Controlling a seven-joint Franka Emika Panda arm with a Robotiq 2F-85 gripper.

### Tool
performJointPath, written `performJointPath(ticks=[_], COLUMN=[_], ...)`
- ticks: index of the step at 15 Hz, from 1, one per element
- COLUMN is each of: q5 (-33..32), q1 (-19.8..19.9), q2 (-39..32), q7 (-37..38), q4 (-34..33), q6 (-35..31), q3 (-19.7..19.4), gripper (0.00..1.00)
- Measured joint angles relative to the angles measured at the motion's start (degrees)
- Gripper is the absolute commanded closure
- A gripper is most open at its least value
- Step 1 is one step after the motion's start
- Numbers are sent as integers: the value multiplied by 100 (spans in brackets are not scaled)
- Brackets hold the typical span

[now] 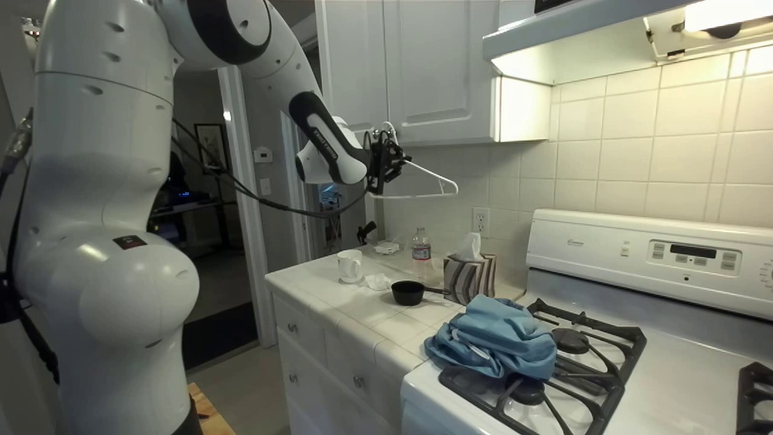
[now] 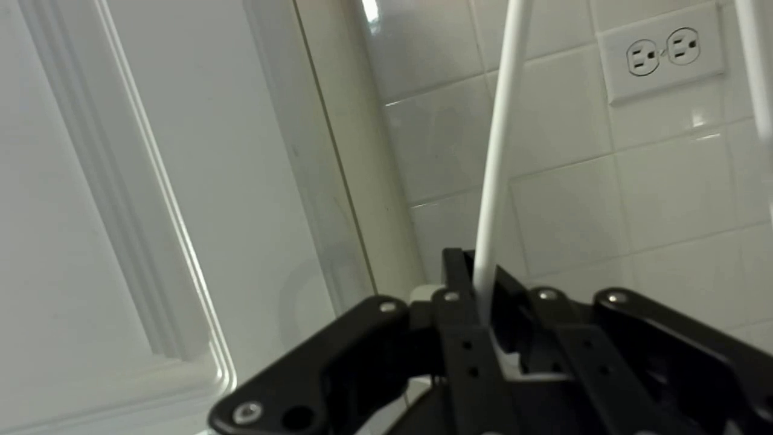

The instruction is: Put the hanger on the knob of the top right cabinet door

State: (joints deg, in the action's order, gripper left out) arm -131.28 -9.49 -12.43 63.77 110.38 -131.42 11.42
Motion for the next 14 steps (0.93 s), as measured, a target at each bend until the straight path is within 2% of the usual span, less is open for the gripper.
performJointPath(ticks=[1, 2, 14], q5=[0, 0, -13], q1=[0, -1, 93], q2=[-8, -16, -162], q7=[0, 0, 1], q4=[0, 0, -417], q6=[0, 0, -698], q3=[0, 0, -1], gripper=[93, 98, 98])
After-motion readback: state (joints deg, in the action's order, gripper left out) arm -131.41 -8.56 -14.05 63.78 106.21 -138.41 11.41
